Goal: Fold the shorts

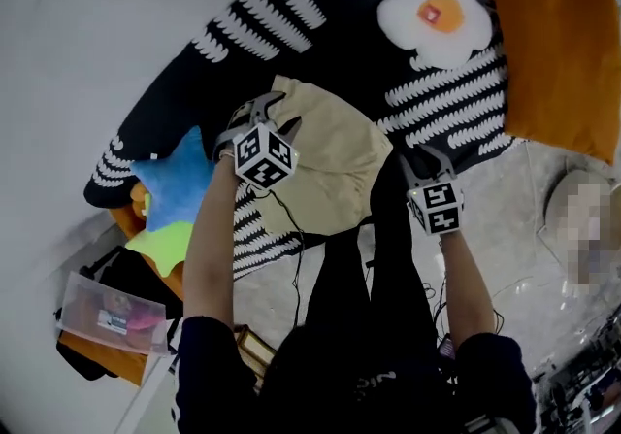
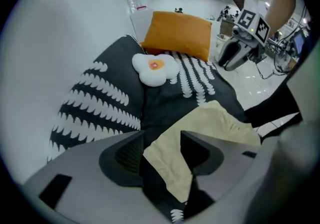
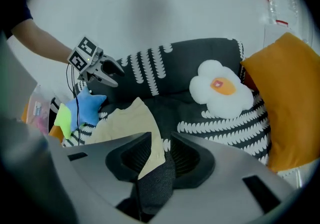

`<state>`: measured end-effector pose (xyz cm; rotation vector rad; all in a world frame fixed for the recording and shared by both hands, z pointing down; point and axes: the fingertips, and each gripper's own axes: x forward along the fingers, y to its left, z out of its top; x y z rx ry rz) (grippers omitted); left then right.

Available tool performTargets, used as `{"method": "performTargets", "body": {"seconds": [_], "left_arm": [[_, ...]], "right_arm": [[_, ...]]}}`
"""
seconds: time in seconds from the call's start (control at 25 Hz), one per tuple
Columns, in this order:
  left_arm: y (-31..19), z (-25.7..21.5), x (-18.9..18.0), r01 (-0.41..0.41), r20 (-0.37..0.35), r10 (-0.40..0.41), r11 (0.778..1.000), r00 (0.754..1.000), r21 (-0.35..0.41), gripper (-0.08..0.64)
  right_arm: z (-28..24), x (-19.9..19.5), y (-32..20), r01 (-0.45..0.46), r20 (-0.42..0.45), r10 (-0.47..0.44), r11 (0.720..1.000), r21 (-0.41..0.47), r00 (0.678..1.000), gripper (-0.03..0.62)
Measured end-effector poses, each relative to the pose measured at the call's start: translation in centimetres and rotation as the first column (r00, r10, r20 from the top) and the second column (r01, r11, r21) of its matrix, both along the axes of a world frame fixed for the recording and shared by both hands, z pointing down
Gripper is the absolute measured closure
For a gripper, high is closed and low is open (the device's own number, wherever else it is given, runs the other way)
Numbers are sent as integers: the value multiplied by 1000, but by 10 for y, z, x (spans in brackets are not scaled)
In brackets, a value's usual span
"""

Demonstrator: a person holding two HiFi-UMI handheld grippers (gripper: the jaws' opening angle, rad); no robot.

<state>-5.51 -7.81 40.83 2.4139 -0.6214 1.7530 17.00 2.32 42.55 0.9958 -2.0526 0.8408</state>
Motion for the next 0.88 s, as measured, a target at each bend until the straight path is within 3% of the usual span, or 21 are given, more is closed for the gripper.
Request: {"method": "performTargets", "body": {"seconds": [0.16, 0.28, 0.36, 0.48, 0.56, 0.68, 0.76, 0.88], "left_arm": [[-18, 48, -25, -92, 77, 95, 995, 992, -37, 336], [-26, 86, -29, -195, 121, 202, 979, 972, -64, 337], [-28, 114, -30, -271, 164, 283, 958, 945, -92, 337], [-28, 143, -33, -354, 219, 382, 922, 898, -157, 342], [-23, 156, -39, -411, 275, 458, 886, 845, -214, 345], [-26, 173, -57, -460, 387, 529, 848, 755, -262, 347], [-24, 182, -61, -464, 405, 541, 841, 737, -279, 351], [-18, 190, -63, -445, 395, 540, 840, 743, -310, 360]], "right_arm": [[40, -17, -2, 31, -34, -31, 999, -12, 999, 467], [73, -23, 4, 49, -53, -51, 998, -41, 997, 445], [96, -23, 8, 73, -69, -77, 996, -59, 995, 443], [121, -22, 20, 185, -145, -193, 980, -67, 970, 448], [133, -21, 29, 232, -166, -242, 970, -77, 956, 469], [145, -19, 23, 208, -140, -218, 974, -85, 966, 490], [148, -18, 22, 204, -143, -217, 974, -100, 965, 509], [151, -24, 31, 240, -129, -262, 957, -165, 956, 507]]}}
